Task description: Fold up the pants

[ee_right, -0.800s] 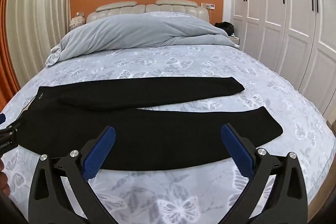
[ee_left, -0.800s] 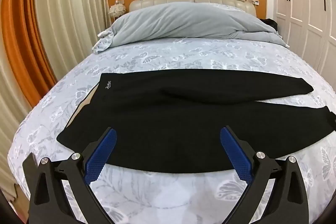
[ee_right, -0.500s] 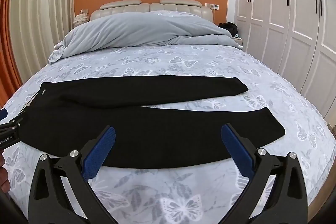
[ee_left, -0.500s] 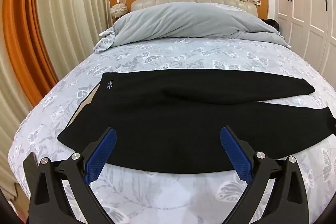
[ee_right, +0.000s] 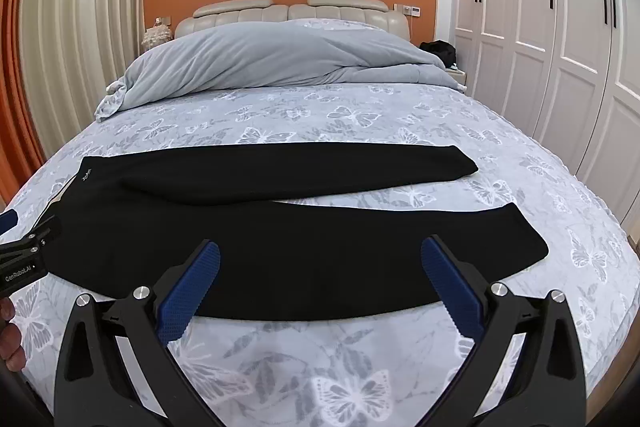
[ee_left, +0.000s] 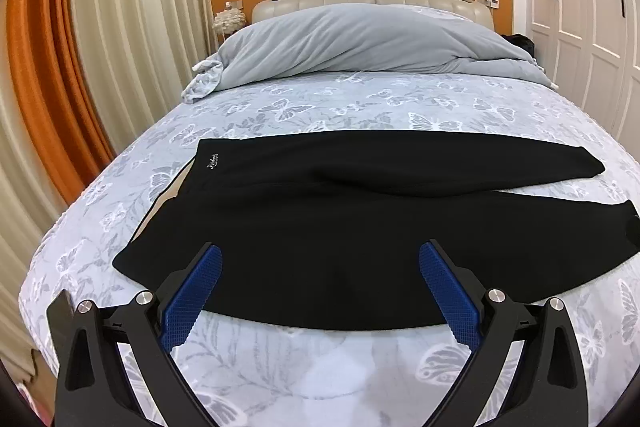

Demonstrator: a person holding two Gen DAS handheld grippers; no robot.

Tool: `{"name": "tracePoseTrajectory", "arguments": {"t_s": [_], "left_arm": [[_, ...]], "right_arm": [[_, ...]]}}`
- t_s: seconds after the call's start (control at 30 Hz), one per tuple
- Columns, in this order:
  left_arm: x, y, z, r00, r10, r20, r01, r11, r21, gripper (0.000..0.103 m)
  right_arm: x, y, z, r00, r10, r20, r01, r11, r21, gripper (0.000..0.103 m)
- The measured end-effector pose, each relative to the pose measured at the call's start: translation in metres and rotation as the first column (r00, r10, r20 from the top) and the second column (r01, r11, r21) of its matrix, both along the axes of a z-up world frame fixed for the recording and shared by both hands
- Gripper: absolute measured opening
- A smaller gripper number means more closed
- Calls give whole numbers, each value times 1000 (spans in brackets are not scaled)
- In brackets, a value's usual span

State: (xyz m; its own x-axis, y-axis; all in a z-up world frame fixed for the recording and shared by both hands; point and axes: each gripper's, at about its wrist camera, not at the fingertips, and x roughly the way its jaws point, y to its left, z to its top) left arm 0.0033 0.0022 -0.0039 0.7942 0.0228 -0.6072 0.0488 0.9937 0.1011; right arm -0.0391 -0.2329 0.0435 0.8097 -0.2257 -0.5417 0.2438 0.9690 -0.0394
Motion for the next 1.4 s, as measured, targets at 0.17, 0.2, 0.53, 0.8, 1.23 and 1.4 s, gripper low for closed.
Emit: {"name": "tracePoseTrajectory", "arguments": {"t_s": [0.17,0.2,0.53,0.8,1.23,1.4], "left_arm": [[3,0,-2,1000,5,-1,-5,1000,2,97],[3,0,-2,1000,4,-2,-4,1000,1,97],[4,-1,-6,1000,22,2,-22,1000,18,97],[2,0,-7,1000,15,3,-15,1000,20,97],[2,-2,-8,1000,16,5,-16,1000,24,97],[1,-3,-9,1000,17,6,-17,1000,25,97]], "right_arm": [[1,-4,2,1000,0,-2,0,1000,11,98],[0,-4,2,1000,1,-1,-1,1000,13,98],[1,-4,2,1000,6,-7,-6,1000,16,98],[1,-4,1,1000,3,-8,-3,1000,16,98],[0,-4,0,1000,5,-9,-5,1000,20,98],[0,-4,-1,1000,7,-14,-7,1000,22,98]]}}
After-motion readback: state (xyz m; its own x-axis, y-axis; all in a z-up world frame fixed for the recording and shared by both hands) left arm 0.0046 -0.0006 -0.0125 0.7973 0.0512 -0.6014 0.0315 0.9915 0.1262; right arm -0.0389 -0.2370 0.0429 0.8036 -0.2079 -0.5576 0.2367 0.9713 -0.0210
